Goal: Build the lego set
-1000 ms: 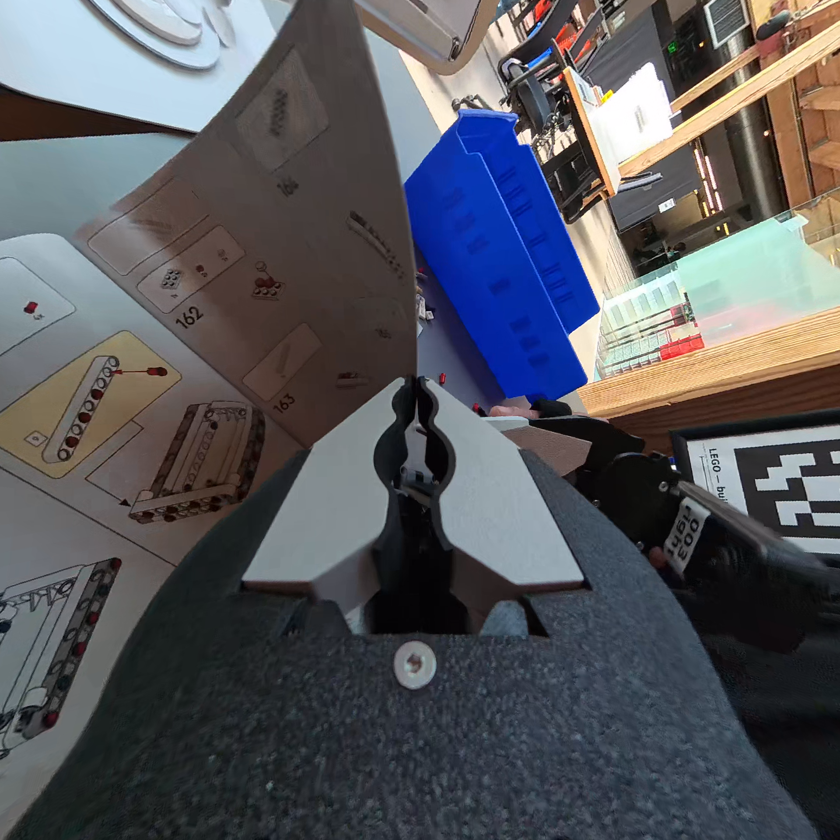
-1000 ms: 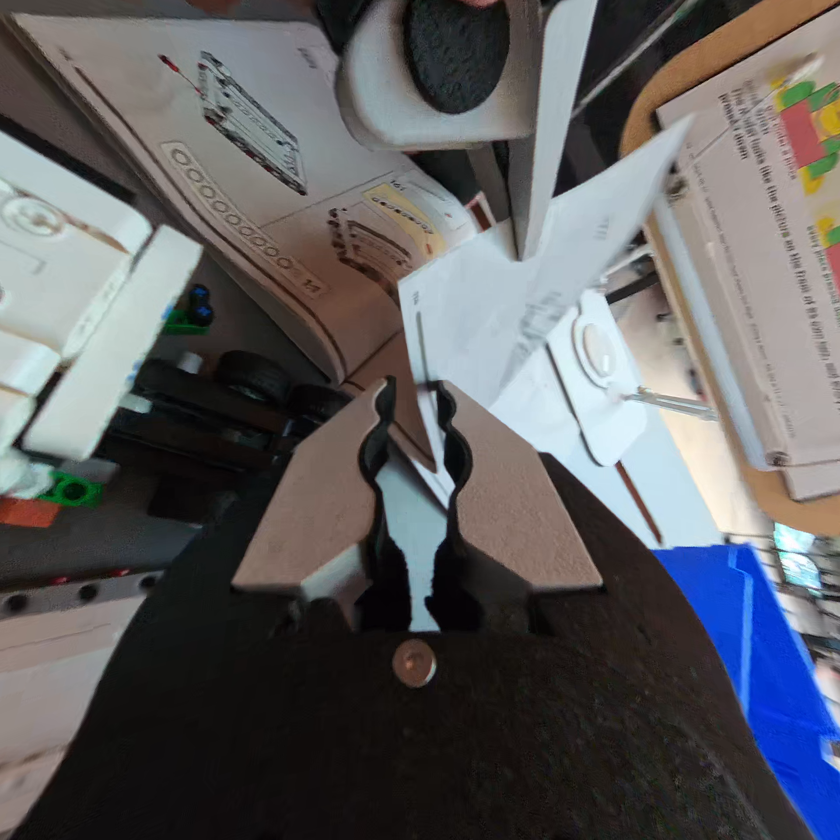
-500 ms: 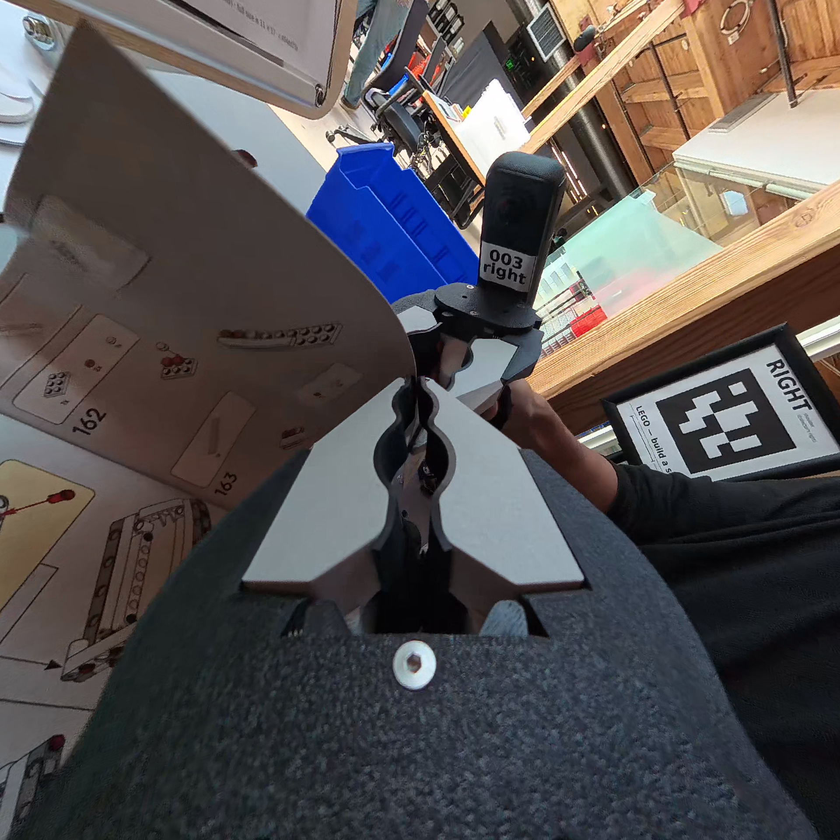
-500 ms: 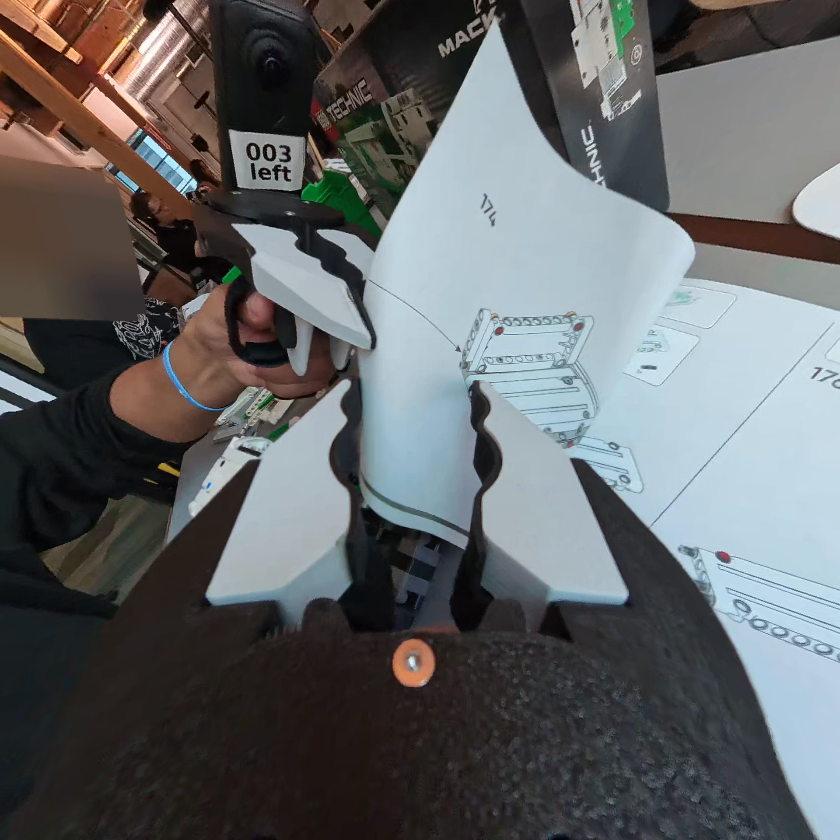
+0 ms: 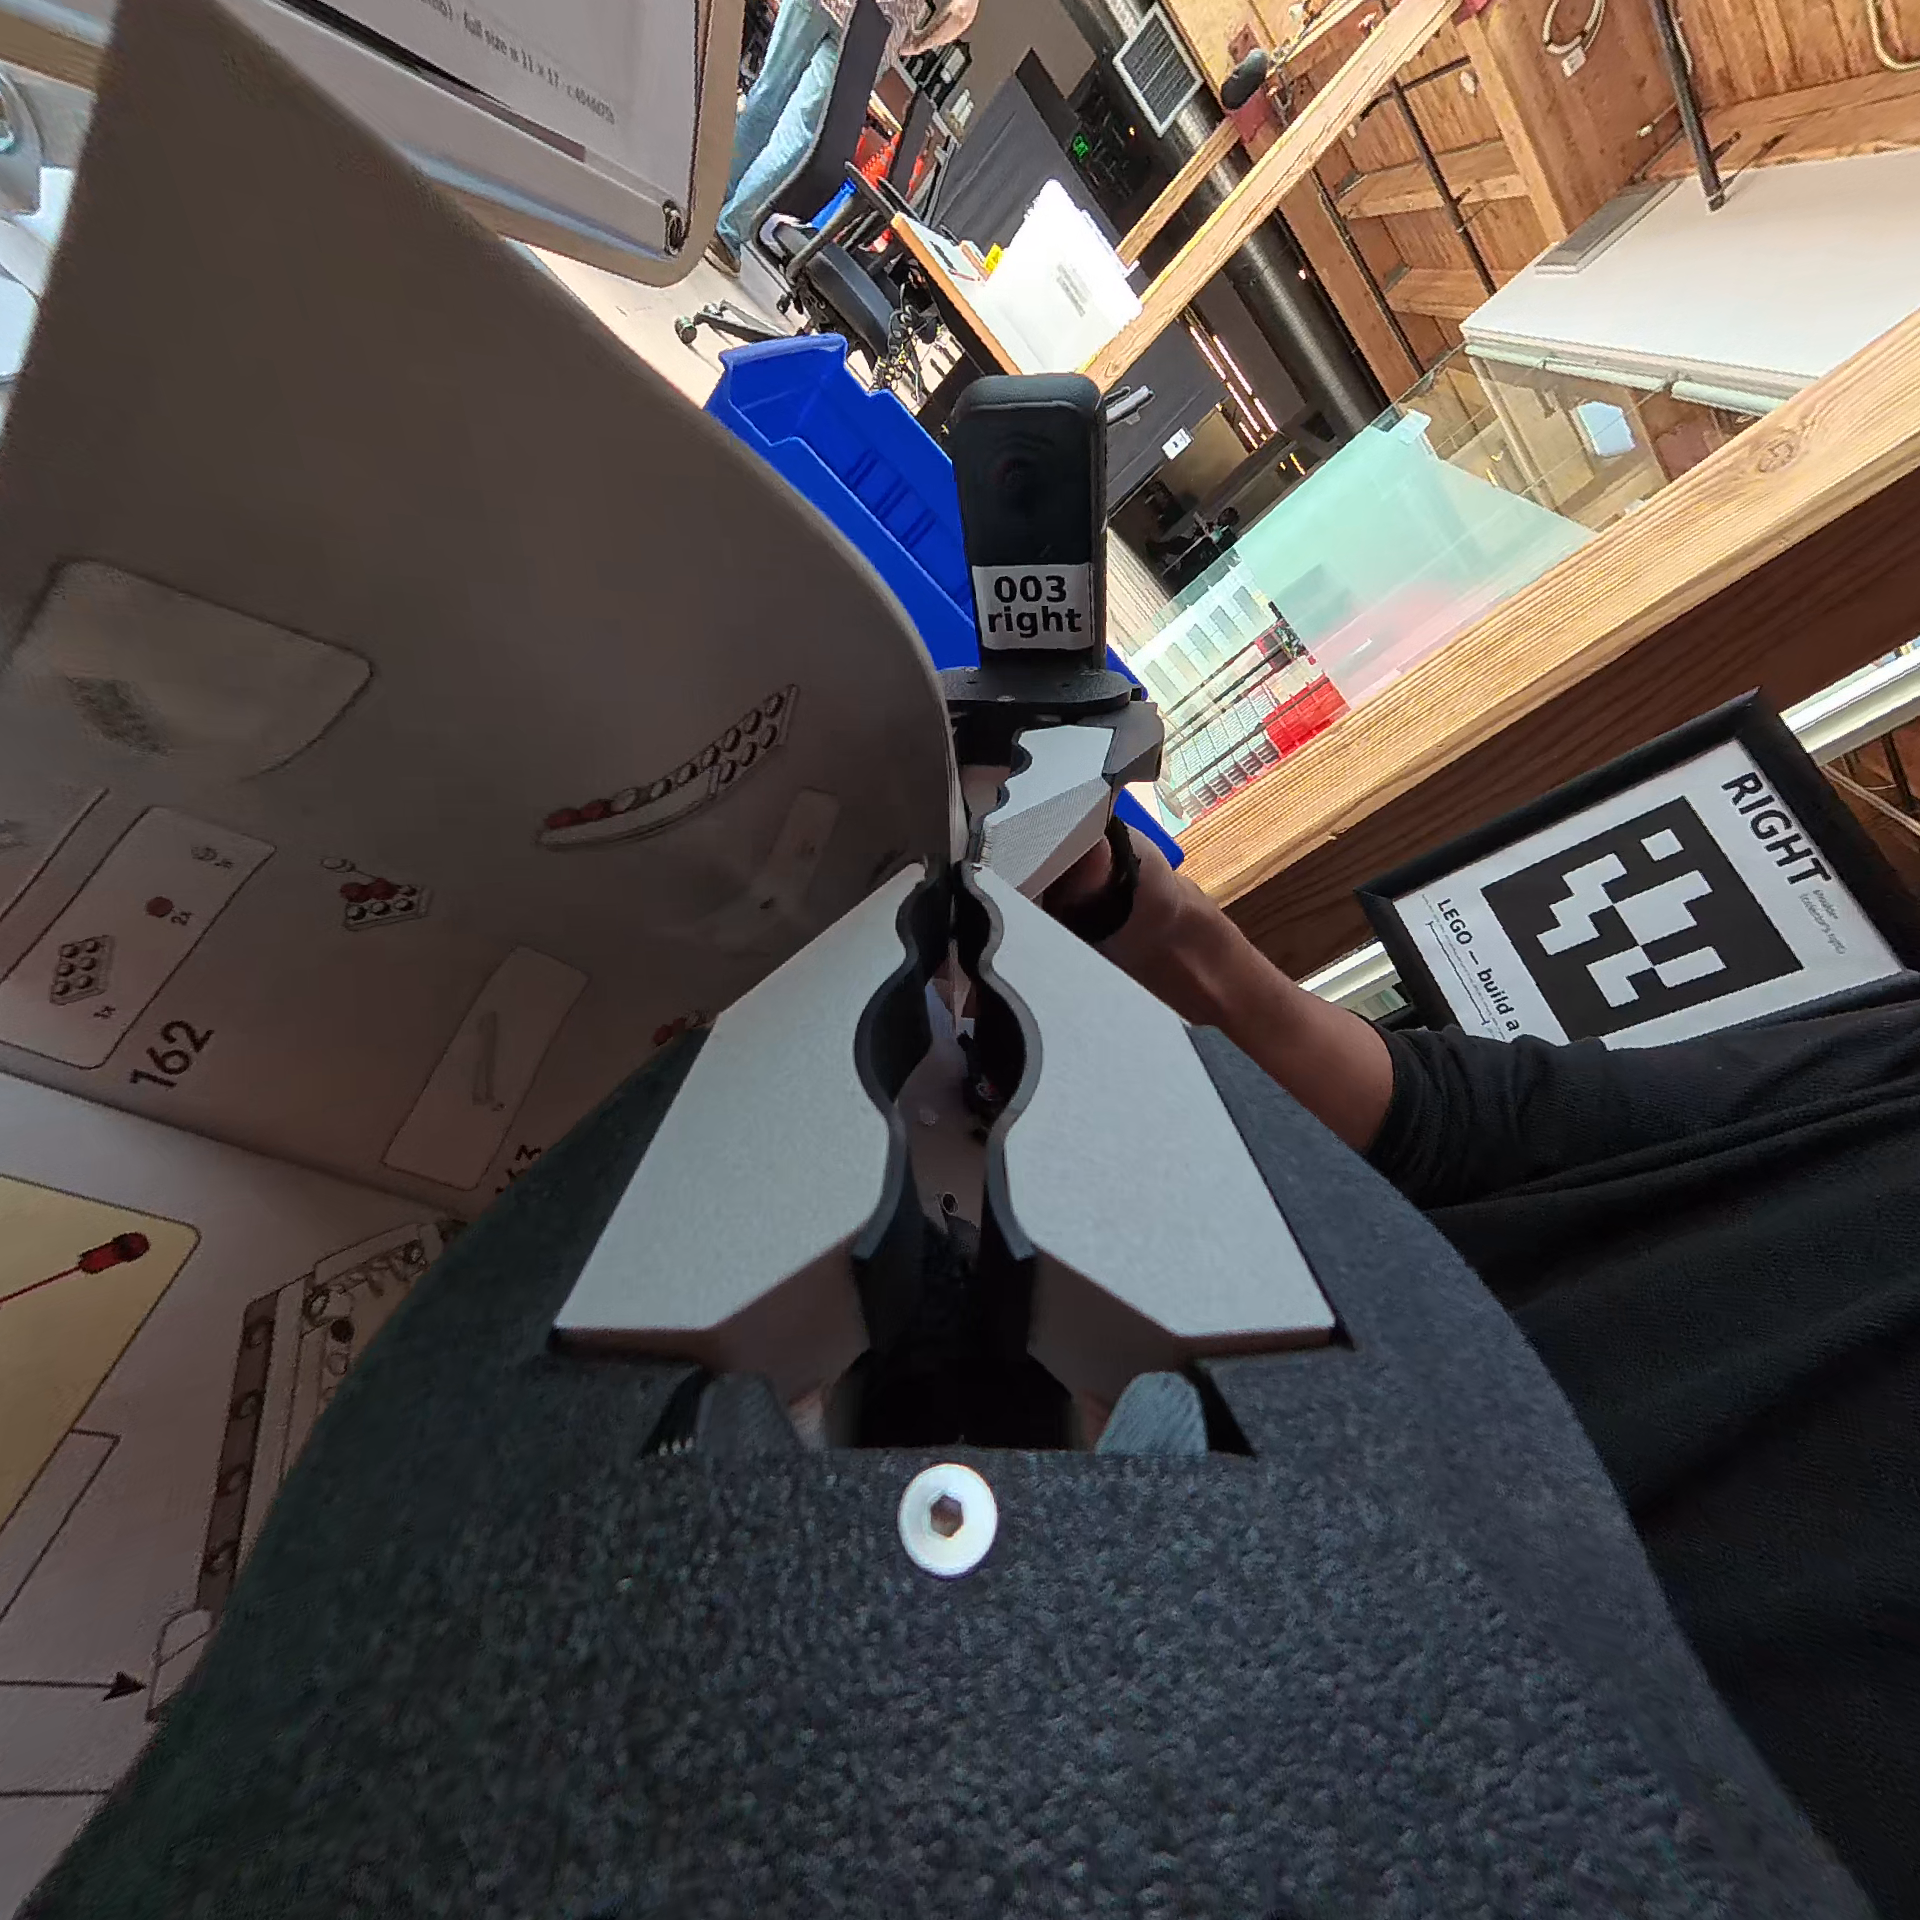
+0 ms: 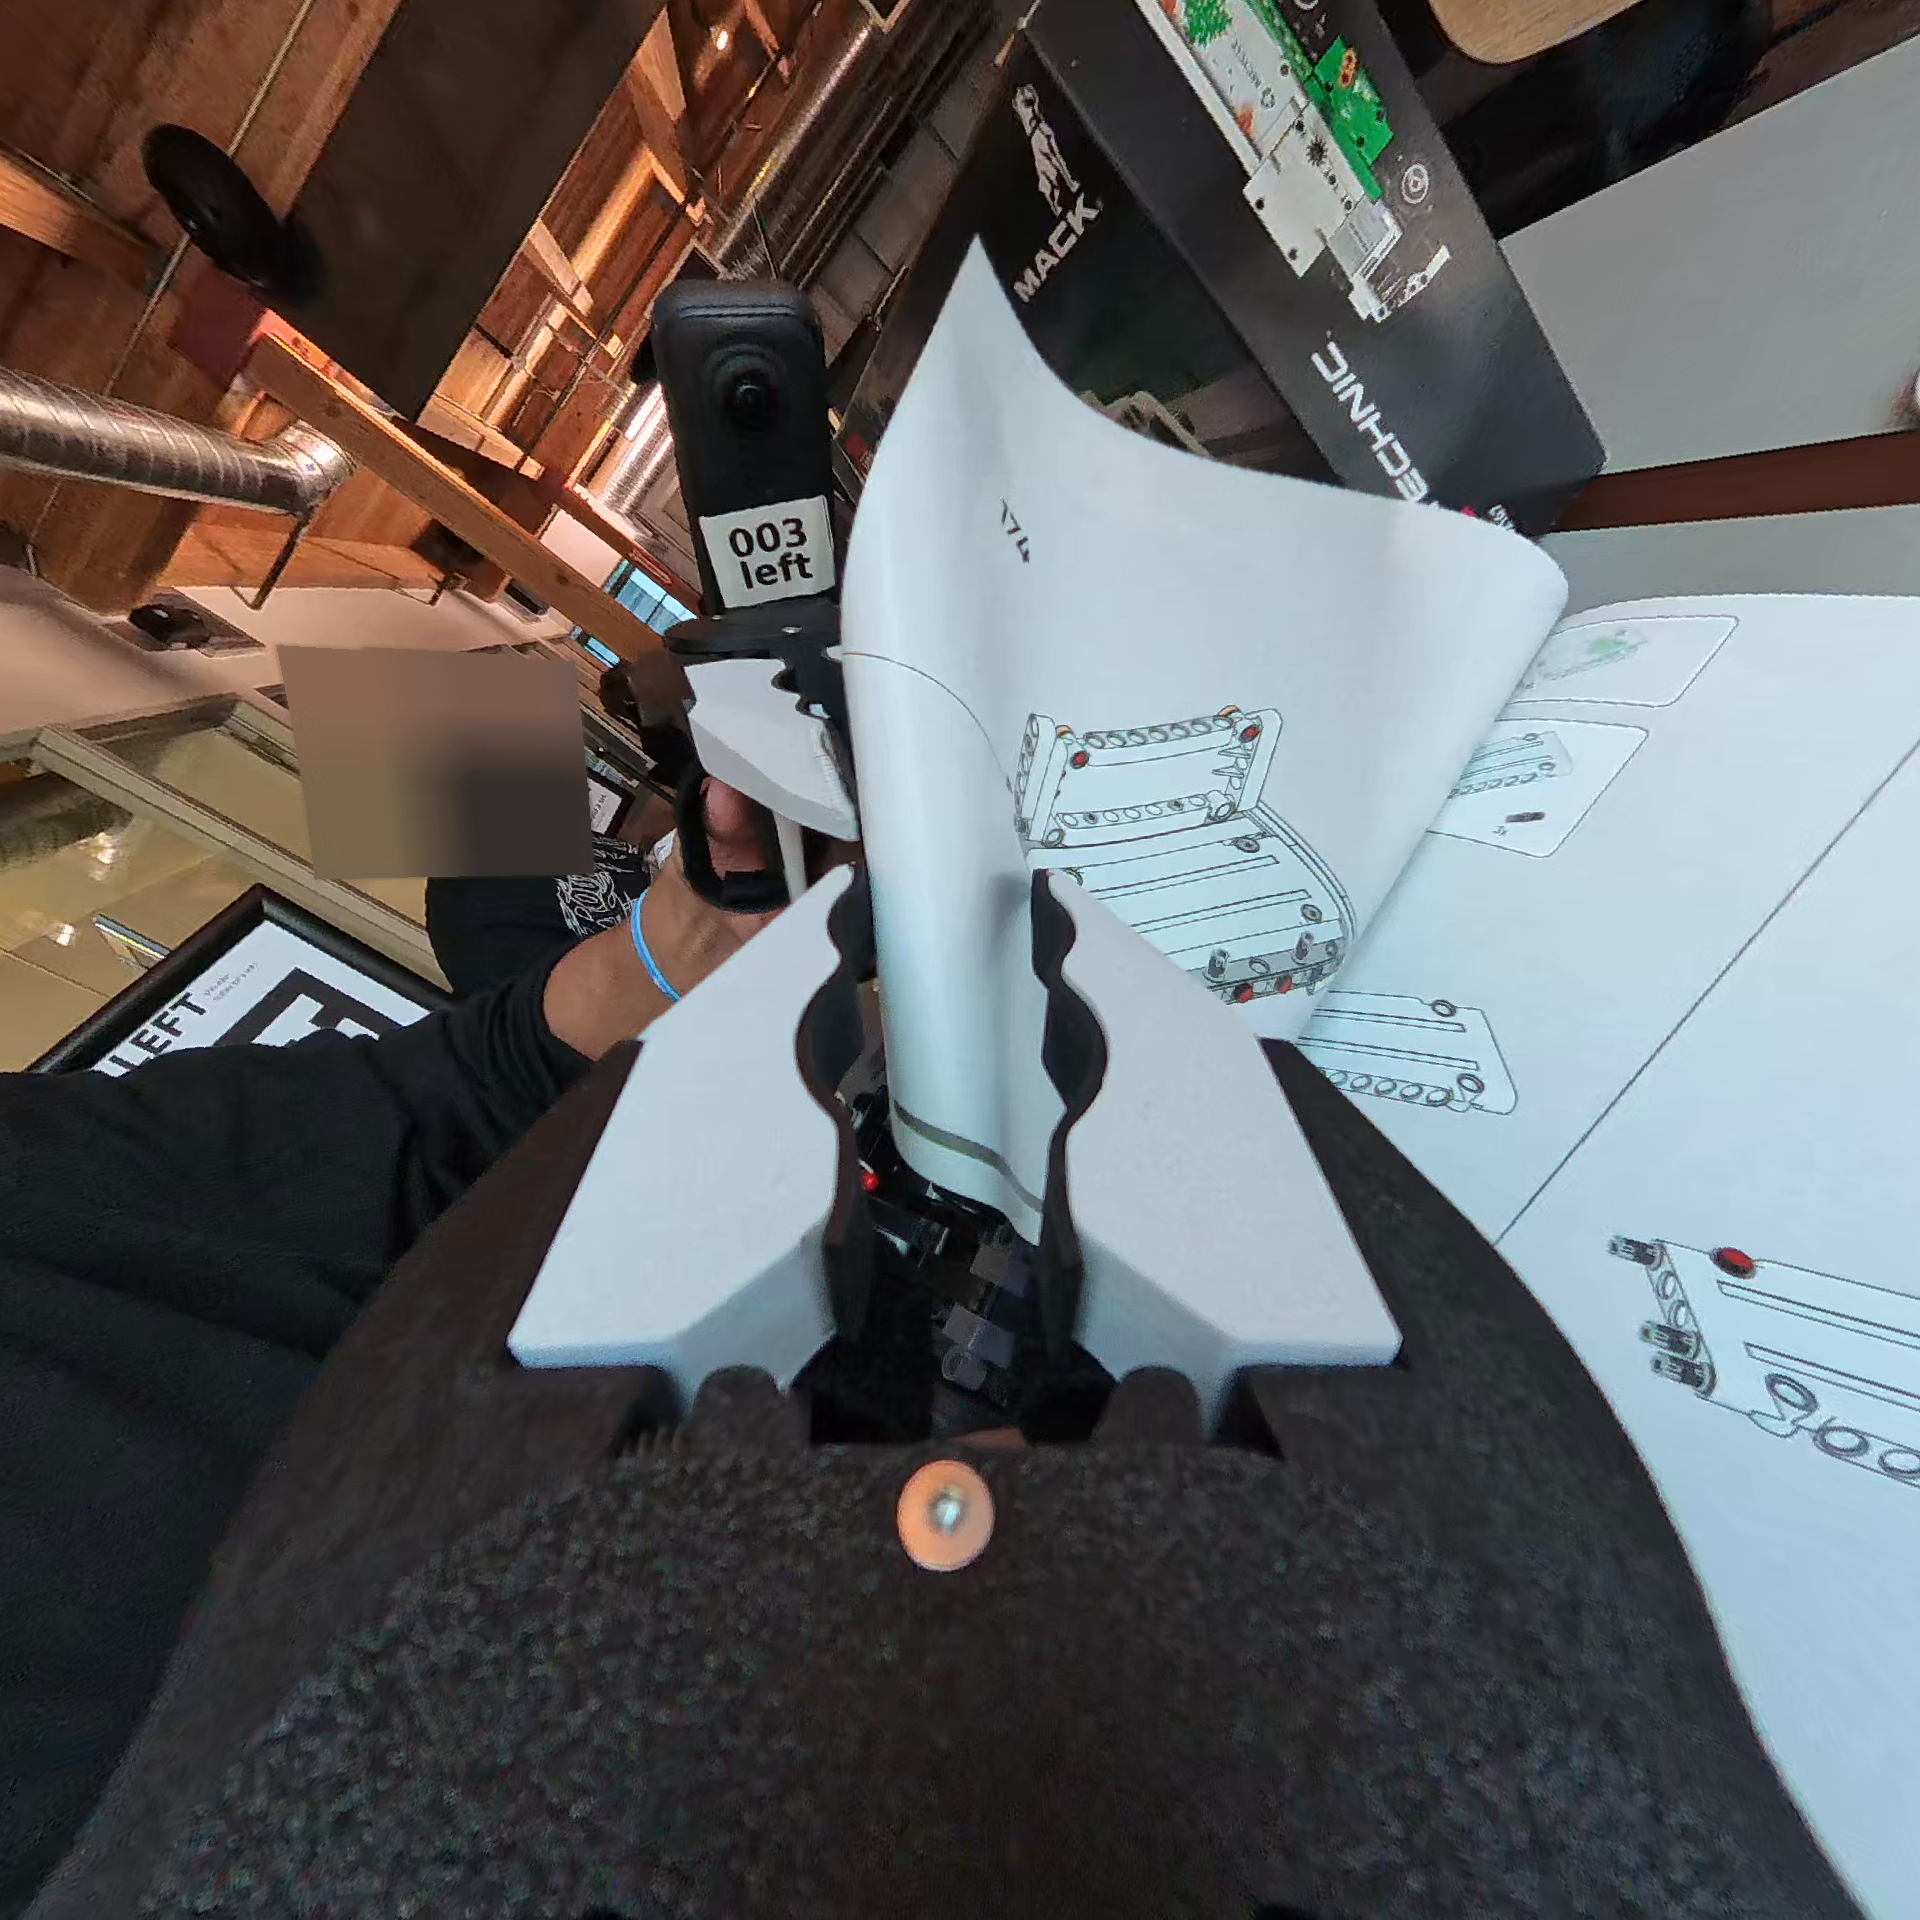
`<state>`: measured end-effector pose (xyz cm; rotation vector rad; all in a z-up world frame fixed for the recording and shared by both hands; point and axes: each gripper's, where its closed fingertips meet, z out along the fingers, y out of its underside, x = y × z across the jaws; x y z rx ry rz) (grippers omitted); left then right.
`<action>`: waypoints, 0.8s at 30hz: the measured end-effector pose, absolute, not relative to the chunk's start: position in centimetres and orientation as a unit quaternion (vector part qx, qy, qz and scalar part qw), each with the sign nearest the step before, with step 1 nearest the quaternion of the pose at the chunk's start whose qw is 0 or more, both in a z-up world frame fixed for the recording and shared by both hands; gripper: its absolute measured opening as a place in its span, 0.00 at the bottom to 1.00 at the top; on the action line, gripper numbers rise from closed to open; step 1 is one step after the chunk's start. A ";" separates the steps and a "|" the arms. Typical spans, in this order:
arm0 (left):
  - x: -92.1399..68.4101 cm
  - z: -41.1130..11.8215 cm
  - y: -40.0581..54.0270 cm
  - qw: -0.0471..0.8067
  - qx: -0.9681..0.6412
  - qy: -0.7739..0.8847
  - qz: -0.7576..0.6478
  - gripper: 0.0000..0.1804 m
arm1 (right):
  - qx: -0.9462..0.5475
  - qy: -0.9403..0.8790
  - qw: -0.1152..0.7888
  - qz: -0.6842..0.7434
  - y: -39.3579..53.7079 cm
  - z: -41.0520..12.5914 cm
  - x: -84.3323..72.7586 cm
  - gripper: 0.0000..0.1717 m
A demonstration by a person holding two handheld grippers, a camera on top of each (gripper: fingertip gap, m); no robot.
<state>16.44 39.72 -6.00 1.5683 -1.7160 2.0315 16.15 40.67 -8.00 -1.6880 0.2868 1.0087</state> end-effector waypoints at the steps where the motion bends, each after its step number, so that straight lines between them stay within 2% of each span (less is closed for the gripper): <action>1: 16.5 -6.0 39.7 0.026 0.508 -0.556 0.657 0.00 | -0.712 0.121 0.546 0.425 40.6 -8.1 16.2 0.16; 17: 16.9 -6.2 39.3 0.031 0.506 -0.549 0.665 0.00 | -0.679 0.140 0.554 0.461 40.0 -7.7 17.3 0.16; 24: 16.2 -6.7 40.2 0.030 0.521 -0.546 0.655 0.00 | -0.703 0.155 0.559 0.411 39.8 -8.7 18.6 0.17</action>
